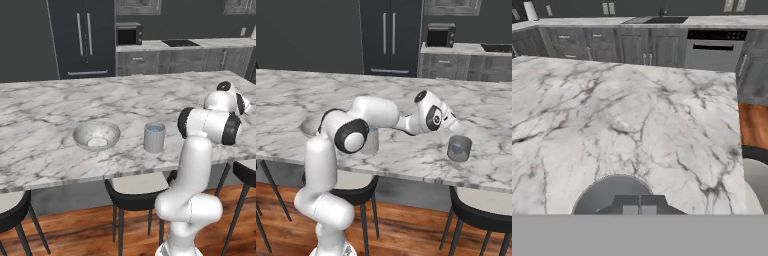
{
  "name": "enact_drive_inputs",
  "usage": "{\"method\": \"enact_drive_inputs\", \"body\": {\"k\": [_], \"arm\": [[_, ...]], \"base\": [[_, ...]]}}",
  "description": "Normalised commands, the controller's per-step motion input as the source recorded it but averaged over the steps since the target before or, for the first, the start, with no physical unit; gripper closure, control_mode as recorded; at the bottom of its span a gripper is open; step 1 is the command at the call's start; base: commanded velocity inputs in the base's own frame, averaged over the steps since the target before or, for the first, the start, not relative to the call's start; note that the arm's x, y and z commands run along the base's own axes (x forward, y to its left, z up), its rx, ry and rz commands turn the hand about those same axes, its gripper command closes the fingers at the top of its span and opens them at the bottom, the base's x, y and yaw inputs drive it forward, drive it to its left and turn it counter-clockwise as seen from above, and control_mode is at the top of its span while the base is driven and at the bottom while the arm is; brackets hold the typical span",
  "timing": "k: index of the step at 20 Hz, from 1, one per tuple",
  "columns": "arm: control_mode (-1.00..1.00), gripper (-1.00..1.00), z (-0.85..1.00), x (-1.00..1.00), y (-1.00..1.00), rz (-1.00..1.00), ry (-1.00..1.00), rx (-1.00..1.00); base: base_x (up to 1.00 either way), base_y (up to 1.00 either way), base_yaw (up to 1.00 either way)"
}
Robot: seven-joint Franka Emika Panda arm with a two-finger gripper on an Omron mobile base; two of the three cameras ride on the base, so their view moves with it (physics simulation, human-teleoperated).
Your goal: There are four ice cubes in the ice bowl. Place two ice cubes in each glass of water.
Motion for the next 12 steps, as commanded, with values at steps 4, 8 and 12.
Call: {"method": "enact_drive_inputs", "body": {"k": [4, 8, 12], "arm": [[-1.00, 1.00, 0.00, -1.00, 0.99, 0.10, -0.07, 0.00], [-1.00, 1.00, 0.75, -0.99, 1.00, 0.24, 0.09, 0.00], [-1.00, 1.00, 1.00, -0.61, 0.99, 0.43, 0.32, 0.00]], "base": [[0.00, 0.00, 0.00], [0.00, 0.00, 0.00], [0.00, 0.00, 0.00]]}}
